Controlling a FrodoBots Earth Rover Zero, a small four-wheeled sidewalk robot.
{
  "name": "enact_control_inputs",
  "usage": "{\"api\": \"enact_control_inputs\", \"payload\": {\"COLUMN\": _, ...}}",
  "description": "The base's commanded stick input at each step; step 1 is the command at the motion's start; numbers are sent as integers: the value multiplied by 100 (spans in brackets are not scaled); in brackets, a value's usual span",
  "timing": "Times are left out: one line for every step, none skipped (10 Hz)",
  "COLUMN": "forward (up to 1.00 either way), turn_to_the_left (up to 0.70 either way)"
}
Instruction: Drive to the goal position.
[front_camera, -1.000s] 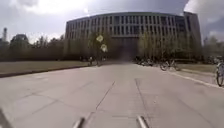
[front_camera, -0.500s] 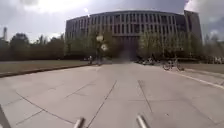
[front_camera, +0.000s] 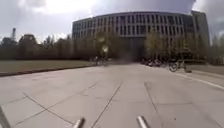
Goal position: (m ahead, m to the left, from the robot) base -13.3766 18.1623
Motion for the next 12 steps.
{"api": "enact_control_inputs", "payload": {"forward": 0, "turn_to_the_left": 0}}
{"api": "enact_control_inputs", "payload": {"forward": 0, "turn_to_the_left": 0}}
{"api": "enact_control_inputs", "payload": {"forward": 0, "turn_to_the_left": 0}}
{"api": "enact_control_inputs", "payload": {"forward": 0, "turn_to_the_left": 0}}
{"api": "enact_control_inputs", "payload": {"forward": 0, "turn_to_the_left": 34}}
{"api": "enact_control_inputs", "payload": {"forward": 0, "turn_to_the_left": 69}}
{"api": "enact_control_inputs", "payload": {"forward": 0, "turn_to_the_left": 70}}
{"api": "enact_control_inputs", "payload": {"forward": 0, "turn_to_the_left": 70}}
{"api": "enact_control_inputs", "payload": {"forward": 0, "turn_to_the_left": 70}}
{"api": "enact_control_inputs", "payload": {"forward": 0, "turn_to_the_left": 70}}
{"api": "enact_control_inputs", "payload": {"forward": 0, "turn_to_the_left": 70}}
{"api": "enact_control_inputs", "payload": {"forward": 0, "turn_to_the_left": 70}}
